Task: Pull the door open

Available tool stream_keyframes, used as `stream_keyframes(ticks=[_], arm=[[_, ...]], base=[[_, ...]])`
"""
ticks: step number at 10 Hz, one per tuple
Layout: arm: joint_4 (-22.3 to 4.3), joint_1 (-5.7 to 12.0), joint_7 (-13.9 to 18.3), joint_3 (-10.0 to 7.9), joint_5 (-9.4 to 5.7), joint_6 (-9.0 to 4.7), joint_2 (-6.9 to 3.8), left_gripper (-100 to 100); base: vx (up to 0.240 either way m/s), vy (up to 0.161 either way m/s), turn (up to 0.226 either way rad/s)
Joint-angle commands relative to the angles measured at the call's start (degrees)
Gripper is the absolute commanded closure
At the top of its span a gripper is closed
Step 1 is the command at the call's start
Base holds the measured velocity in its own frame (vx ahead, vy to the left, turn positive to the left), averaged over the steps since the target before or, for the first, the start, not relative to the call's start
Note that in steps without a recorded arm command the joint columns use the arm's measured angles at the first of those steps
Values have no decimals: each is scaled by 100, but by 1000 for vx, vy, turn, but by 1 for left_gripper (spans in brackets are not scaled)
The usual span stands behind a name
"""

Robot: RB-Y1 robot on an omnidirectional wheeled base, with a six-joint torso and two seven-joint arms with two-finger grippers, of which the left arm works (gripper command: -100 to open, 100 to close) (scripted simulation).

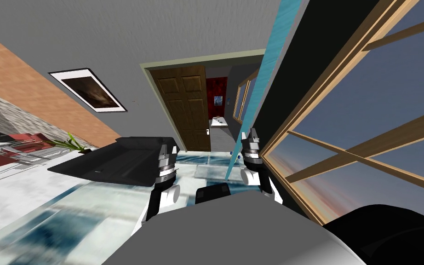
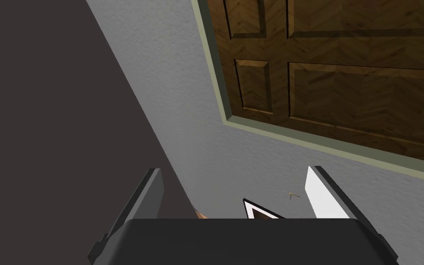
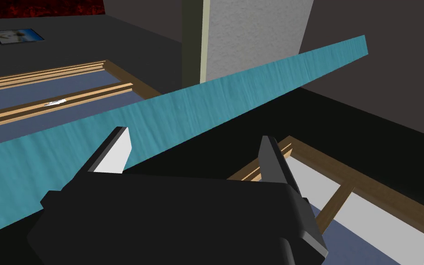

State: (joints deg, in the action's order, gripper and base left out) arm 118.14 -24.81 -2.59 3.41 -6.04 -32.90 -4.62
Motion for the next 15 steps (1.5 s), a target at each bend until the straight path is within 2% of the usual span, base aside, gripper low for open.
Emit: stream_keyframes(ticks=[1,3,15], arm=[[-231,56,-30,56,-4,-49,-13,-100],[-513,126,-65,127,-13,-94,-31,-100],[-1697,422,-217,429,-54,-283,-68,-100]], base=[[71,21,-43],[98,42,-44],[76,27,-30]])
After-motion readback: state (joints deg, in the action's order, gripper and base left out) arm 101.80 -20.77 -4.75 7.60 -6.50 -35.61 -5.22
